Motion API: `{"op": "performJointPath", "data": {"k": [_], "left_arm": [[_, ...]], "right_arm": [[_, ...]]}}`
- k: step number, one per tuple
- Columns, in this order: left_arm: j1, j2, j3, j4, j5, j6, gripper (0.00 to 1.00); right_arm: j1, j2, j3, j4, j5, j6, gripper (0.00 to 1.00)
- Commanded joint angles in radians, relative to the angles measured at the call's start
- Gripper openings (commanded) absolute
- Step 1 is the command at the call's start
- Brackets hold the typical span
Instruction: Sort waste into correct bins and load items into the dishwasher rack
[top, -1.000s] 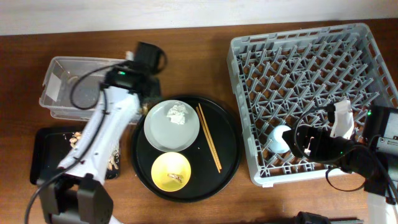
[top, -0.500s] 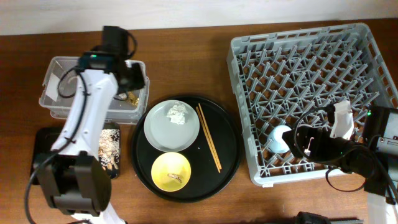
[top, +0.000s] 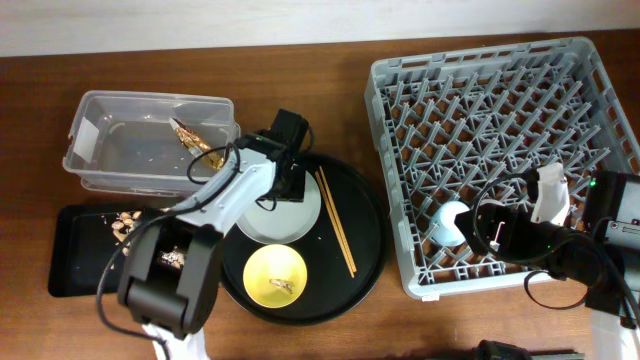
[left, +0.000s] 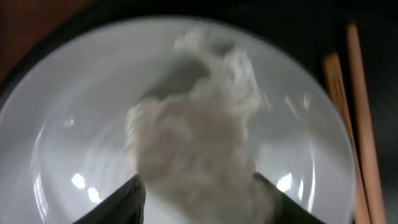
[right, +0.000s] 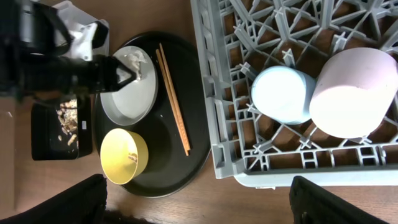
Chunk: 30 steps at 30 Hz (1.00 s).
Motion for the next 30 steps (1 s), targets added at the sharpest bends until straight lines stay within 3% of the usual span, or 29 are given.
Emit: {"op": "performJointPath", "data": {"k": [1,4,11,15,20,21,22,23,24,25,27,30], "left_arm": [[0.003,0.059,-0.008,0.037,-0.02,-0.021,0.29],[0.007,0.042,0.011,0.0,-0.021,-0.021,0.0],[0.087,-0.135,0.214,-0.203,-0.064,-0.021,0.0],[0.182,-0.208,0.244,-0.195,-0.143,-0.022,0.0],[0.327,-0.149,0.243,-0.153,-0.203,-0.022,0.0],[0.348,-0.124,0.243,-0.13,-0.203,-0.021,0.1],[0.369,-0.089,0.243,-0.093,-0.2,-0.019,0.34],[0.383,-0.063,0.243,-0.073,-0.171,0.025,0.7],[0.39,-0.053,0.246,-0.074,-0.125,0.078,0.85],[0.395,-0.057,0.253,-0.113,-0.045,0.14,0.87],[0.388,-0.074,0.295,-0.198,-0.034,0.14,0.87],[0.344,-0.13,0.379,-0.34,-0.023,0.14,0.76]], "right_arm": [[0.005,0.0,0.013,-0.003,0.01,-0.011,0.94],[0.005,0.0,0.013,-0.009,0.01,-0.011,0.94],[0.005,0.0,0.013,-0.008,0.01,-0.011,0.94],[0.005,0.0,0.013,-0.009,0.01,-0.011,0.94],[0.005,0.0,0.013,-0.008,0.01,-0.011,0.94],[0.005,0.0,0.013,-0.008,0.01,-0.011,0.94],[0.005,0.0,0.013,-0.01,0.01,-0.011,0.94],[0.005,0.0,0.013,-0.013,0.01,-0.011,0.94],[0.005,0.0,0.013,-0.015,0.01,-0.011,0.94],[0.005,0.0,0.013,-0.022,0.01,-0.011,0.94],[0.005,0.0,0.013,-0.028,0.011,-0.011,0.94],[0.005,0.0,0.013,-0.027,0.014,-0.011,0.99]]}}
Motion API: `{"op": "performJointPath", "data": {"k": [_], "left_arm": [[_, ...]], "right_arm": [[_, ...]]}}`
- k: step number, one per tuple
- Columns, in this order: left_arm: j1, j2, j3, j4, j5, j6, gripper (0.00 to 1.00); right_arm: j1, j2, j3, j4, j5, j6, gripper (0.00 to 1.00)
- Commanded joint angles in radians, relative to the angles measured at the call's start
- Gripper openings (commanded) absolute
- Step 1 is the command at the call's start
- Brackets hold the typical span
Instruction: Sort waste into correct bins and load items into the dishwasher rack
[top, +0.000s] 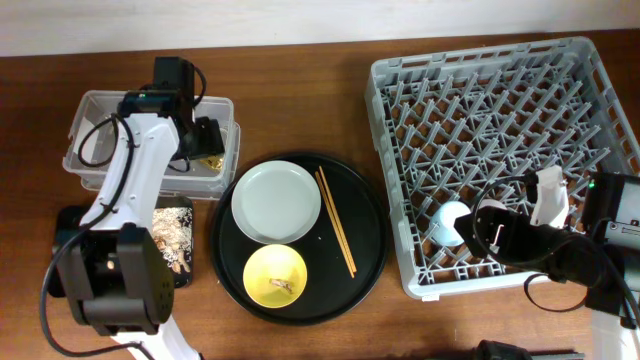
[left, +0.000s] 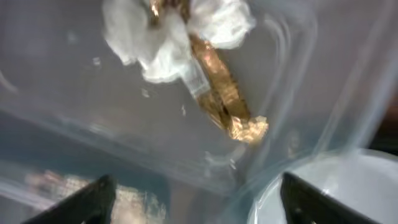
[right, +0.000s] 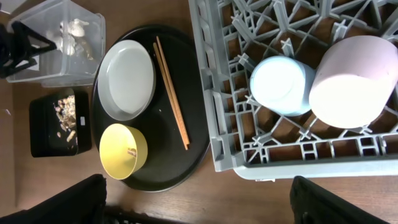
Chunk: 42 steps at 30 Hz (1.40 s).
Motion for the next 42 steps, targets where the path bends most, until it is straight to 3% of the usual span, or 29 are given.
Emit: {"op": "performJointPath", "data": {"k": [1,5,6,9,10,11,15,25,27,32,42], "left_arm": [[-0.062,-0.106,0.117,-0.112,0.07,0.046,0.76],[-0.171,-0.252,0.131,-0.219,0.077,0.042,0.76],[-0.205,-0.298,0.131,-0.247,0.069,0.037,0.8],[-0.283,-0.411,0.131,-0.302,-0.018,-0.023,0.83],[-0.306,-0.447,0.13,-0.319,-0.048,-0.054,0.87],[-0.329,-0.489,0.131,-0.337,-0.066,-0.089,0.99],[-0.394,-0.611,0.131,-0.351,0.004,-0.097,0.99],[-0.41,-0.768,0.12,-0.425,-0.053,-0.093,0.99],[-0.408,-0.798,0.08,-0.338,-0.128,-0.075,1.0],[-0.403,-0.966,-0.19,0.036,-0.096,0.155,0.99],[-0.185,-1.405,-0.819,0.454,0.106,0.158,0.99]], "right_arm": [[0.005,0.0,0.013,0.0,0.016,-0.01,0.99],[0.005,0.0,0.013,0.0,0.032,-0.01,0.98],[0.005,0.0,0.013,0.0,0.032,-0.01,0.99],[0.005,0.0,0.013,0.0,0.032,-0.01,0.99],[0.005,0.0,0.013,0.0,0.032,-0.01,0.99],[0.005,0.0,0.013,0.0,0.032,-0.01,0.98],[0.005,0.0,0.013,0.0,0.032,-0.01,0.99],[0.005,0.0,0.013,0.0,0.032,-0.01,0.99],[0.005,0.0,0.013,0.0,0.032,-0.01,0.98],[0.005,0.0,0.013,0.0,0.032,-0.01,0.99],[0.005,0.0,0.013,0.0,0.032,-0.01,0.99]]}}
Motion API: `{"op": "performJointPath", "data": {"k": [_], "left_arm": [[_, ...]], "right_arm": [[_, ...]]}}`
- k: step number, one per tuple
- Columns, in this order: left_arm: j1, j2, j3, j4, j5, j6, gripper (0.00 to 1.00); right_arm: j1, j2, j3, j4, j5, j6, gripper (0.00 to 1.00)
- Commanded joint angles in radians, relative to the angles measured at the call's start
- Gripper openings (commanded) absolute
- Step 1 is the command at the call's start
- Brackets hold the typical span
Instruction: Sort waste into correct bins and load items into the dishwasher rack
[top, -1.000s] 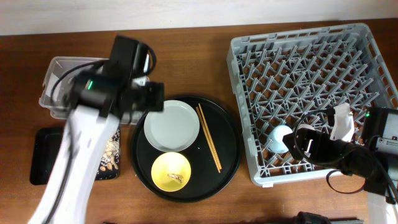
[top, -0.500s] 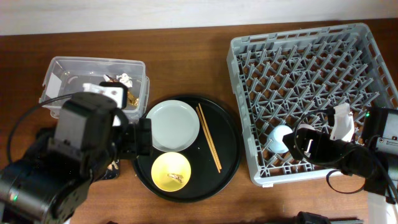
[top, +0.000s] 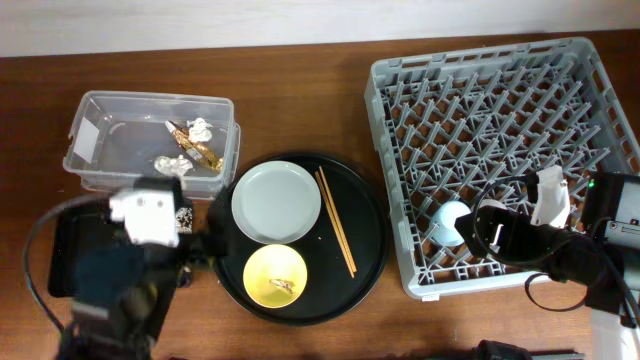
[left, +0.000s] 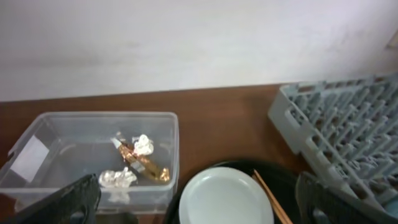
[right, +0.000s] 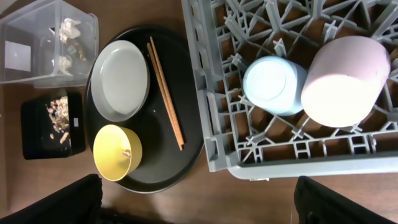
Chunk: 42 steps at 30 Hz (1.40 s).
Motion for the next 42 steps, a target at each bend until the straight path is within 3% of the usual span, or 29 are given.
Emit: {"op": "performJointPath", "data": {"k": [1,6,13,18,23,42], "left_arm": [[0.071,-0.173,-0.205,0.087,0.087,0.027,0.99],[0.132,-0.396,-0.449,0.189,0.109,0.023,0.99],[0.15,-0.634,-0.658,0.226,0.101,0.024,0.99],[0.153,-0.643,-0.797,0.369,0.101,0.023,0.99],[0.153,-0.643,-0.983,0.629,0.144,0.023,0.99],[0.154,-0.641,-0.978,0.571,0.153,0.023,0.99]], "right_arm": [[0.005,-0.002,0.013,0.0,0.009,-0.008,0.98],[0.005,-0.002,0.013,0.0,0.009,-0.008,0.99],[0.005,-0.002,0.013,0.0,0.009,-0.008,0.99],[0.005,-0.002,0.013,0.0,0.009,-0.008,0.98],[0.005,-0.002,0.013,0.0,0.009,-0.008,0.99],[0.005,-0.002,0.013,0.001,0.013,-0.008,0.98]]}}
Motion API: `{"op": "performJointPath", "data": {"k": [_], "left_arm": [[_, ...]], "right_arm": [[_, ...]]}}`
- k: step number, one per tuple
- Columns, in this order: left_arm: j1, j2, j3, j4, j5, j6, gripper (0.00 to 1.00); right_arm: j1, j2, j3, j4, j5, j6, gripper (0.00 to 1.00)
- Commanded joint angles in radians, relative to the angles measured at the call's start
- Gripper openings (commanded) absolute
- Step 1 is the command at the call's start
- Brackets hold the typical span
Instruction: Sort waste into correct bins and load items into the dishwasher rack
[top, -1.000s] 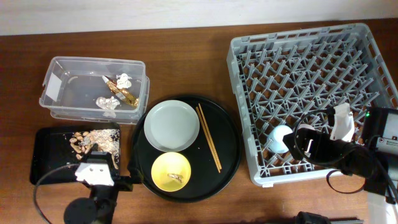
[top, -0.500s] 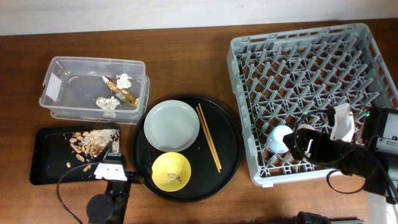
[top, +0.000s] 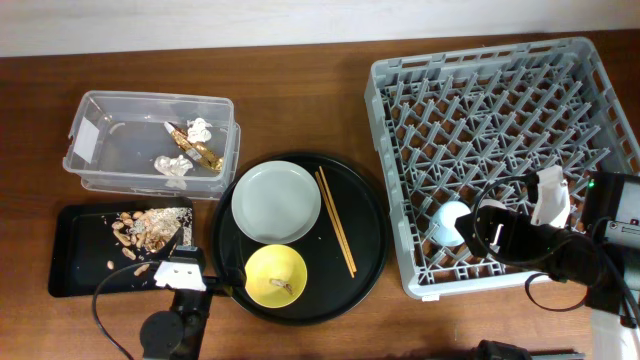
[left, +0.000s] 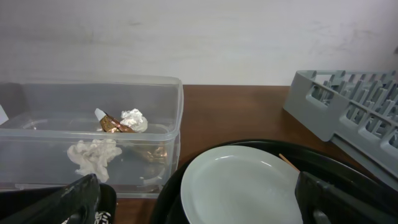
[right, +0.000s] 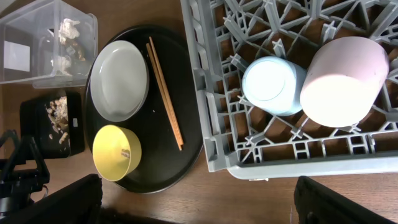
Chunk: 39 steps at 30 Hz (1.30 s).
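Observation:
The white plate (top: 277, 200) lies bare on the round black tray (top: 365, 255), with chopsticks (top: 335, 222) beside it and a yellow bowl (top: 275, 276) holding a small scrap. The clear bin (top: 95, 125) holds crumpled tissues (left: 93, 154) and a gold wrapper (top: 203, 152). My left gripper (left: 196, 202) is open and empty, low at the table's front edge, facing the plate and bin. My right gripper (right: 199, 208) is open, high over the near edge of the grey rack (top: 500, 60). A blue cup (right: 273, 84) and a pink cup (right: 345, 81) stand upside down in the rack.
A black rectangular tray (top: 75, 280) with food scraps lies at the front left, just left of my left arm (top: 178, 300). The right arm's body (top: 545, 245) covers the rack's front right corner. A wall runs behind the table.
My left arm was raised over the black scrap tray; now it sits lower at the front edge, and the scrap tray shows in full. The right arm has not moved.
First my left gripper was shut on a crumpled tissue at the white plate. Then it was open over the clear bin, the tissue lay inside and the plate was bare. After that it stood back over the scrap tray, and now low at the front edge.

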Motion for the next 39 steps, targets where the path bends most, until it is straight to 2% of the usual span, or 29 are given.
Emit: {"op": "performJointPath", "data": {"k": [1,4,6,9,10,11,15,17,20,23,27,31,36,39], "left_arm": [[0.008,-0.005,-0.005,0.0,0.018,0.016,0.99],[0.008,-0.005,-0.005,0.0,0.018,0.016,0.99],[0.008,-0.005,-0.005,0.0,0.018,0.016,0.99],[0.008,-0.005,-0.005,0.0,0.018,0.016,0.99],[0.008,-0.005,-0.005,0.0,0.018,0.016,0.99],[0.008,-0.005,-0.005,0.0,0.018,0.016,0.99],[0.008,-0.005,-0.005,0.0,0.018,0.016,0.99],[0.008,-0.005,-0.005,0.0,0.018,0.016,0.99],[0.008,-0.005,-0.005,0.0,0.018,0.016,0.99],[0.008,-0.005,-0.005,0.0,0.018,0.016,0.99],[0.008,-0.005,-0.005,0.0,0.018,0.016,0.99],[0.008,-0.005,-0.005,0.0,0.018,0.016,0.99],[0.008,-0.005,-0.005,0.0,0.018,0.016,0.99],[0.008,-0.005,-0.005,0.0,0.018,0.016,0.99]], "right_arm": [[0.005,-0.002,0.012,0.001,0.021,-0.008,0.99],[0.006,0.0,0.012,0.015,0.02,-0.007,0.99],[0.005,0.01,0.013,0.086,-0.024,0.011,0.98],[0.008,0.024,0.012,0.068,-0.119,0.009,0.99],[0.021,0.026,0.012,0.063,-0.158,-0.026,0.96],[0.05,0.026,0.012,0.057,-0.175,-0.056,0.92],[0.285,0.017,0.012,0.05,-0.104,-0.048,0.93],[0.42,0.018,0.012,0.058,-0.003,0.037,0.93],[0.681,0.042,0.008,0.107,0.253,0.256,0.93],[0.884,0.103,0.004,0.181,0.41,0.436,0.92],[1.068,0.267,0.004,0.285,0.447,0.598,0.88],[1.104,0.526,0.004,0.348,0.416,0.626,0.88],[1.117,0.693,0.004,0.487,0.276,0.558,0.87],[1.124,0.763,0.004,0.515,0.273,0.567,0.8]]}}
